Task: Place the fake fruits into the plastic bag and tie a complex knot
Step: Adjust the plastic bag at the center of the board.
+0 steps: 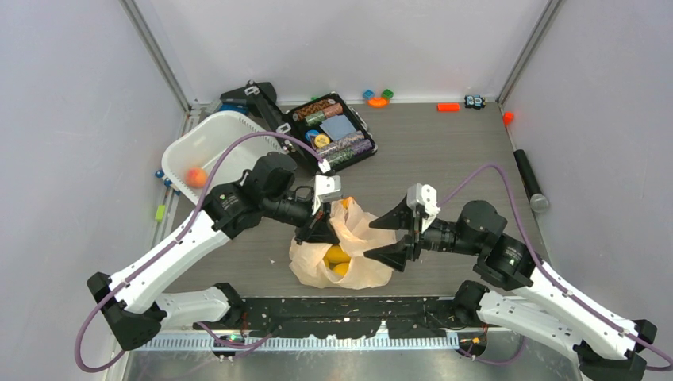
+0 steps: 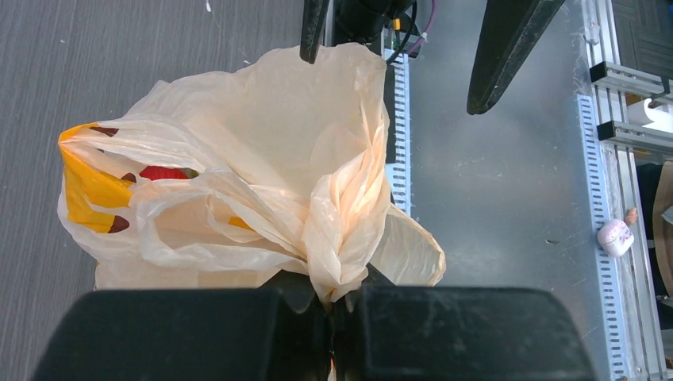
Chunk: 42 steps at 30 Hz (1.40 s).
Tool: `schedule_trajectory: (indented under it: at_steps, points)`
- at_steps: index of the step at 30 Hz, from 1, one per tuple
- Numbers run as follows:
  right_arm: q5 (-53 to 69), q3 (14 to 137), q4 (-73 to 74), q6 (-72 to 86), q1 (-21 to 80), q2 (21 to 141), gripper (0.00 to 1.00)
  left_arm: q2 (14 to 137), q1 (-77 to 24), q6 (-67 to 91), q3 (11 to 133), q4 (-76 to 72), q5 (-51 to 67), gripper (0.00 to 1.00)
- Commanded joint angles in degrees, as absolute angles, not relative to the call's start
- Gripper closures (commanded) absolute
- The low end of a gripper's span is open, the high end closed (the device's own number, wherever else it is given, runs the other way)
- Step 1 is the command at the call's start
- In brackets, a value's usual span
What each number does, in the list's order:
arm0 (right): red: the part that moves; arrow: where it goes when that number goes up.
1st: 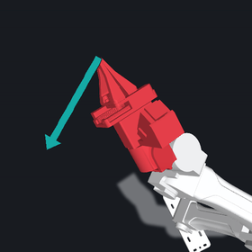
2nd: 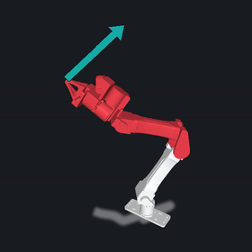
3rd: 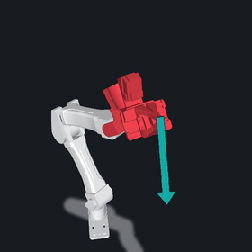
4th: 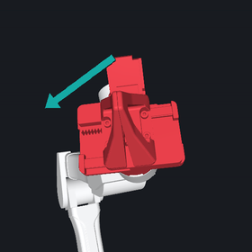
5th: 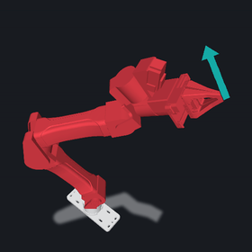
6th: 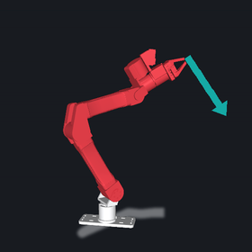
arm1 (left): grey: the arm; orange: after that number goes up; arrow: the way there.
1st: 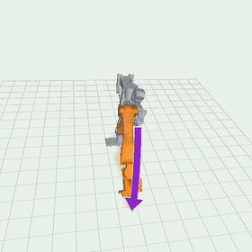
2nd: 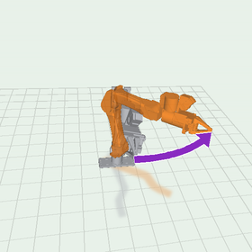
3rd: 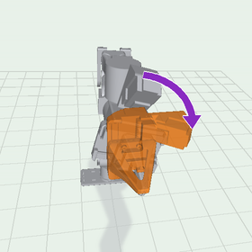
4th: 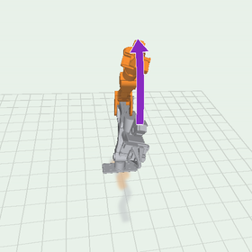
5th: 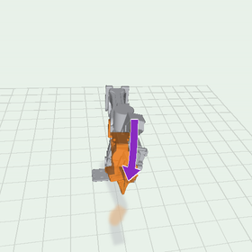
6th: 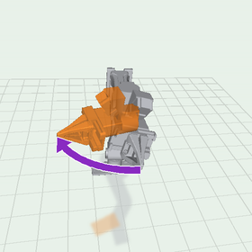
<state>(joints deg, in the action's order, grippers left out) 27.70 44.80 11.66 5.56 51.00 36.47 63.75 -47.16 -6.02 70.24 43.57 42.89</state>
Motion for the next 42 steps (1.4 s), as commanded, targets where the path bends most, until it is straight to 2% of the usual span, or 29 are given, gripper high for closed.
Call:
schedule_trajectory:
  at_steps: [1,7,18,19,20,21,22,24,32,36,42]
  points:
    - [22.4,42.7,7.1,3.7,52.9,34.9,0.26,63.0,-47.3,-5.7,70.3,41.2,45.8,1.00]
    - [20.9,41.4,3.6,3.9,56.1,37.4,0.27,63.3,-47.3,-5.7,70.3,41.4,45.9,1.00]
    - [18.3,40.8,-1.1,3.5,59.6,44.0,0.39,62.6,-47.3,-5.7,69.9,40.8,46.1,1.00]
    - [17.6,40.8,-1.2,3.4,59.7,44.4,0.49,62.6,-47.3,-5.8,69.9,40.8,46.1,1.00]
    - [17.2,41.1,-1.0,3.2,59.8,44.8,0.64,62.5,-47.3,-5.8,69.9,40.8,46.0,1.00]
    - [16.8,41.4,-0.6,3.0,59.8,44.9,0.72,62.6,-47.3,-5.8,69.9,40.8,45.9,1.00]
    - [16.6,41.8,0.5,2.7,59.8,45.0,0.85,62.6,-47.3,-5.8,69.9,41.0,45.6,1.00]
    - [16.4,42.3,2.4,2.3,59.8,44.8,0.94,62.6,-47.3,-5.8,70.1,41.5,44.5,1.00]
    - [17.4,47.7,12.0,0.5,59.8,47.6,0.95,63.4,-49.4,-6.8,71.6,43.4,41.4,0.59]
    - [17.4,50.0,14.5,0.3,59.8,49.0,0.95,63.7,-50.5,-7.1,72.4,43.9,40.2,0.51]
    - [16.7,51.2,15.2,0.4,59.9,49.2,0.95,64.6,-51.7,-7.6,72.9,44.8,39.2,0.47]
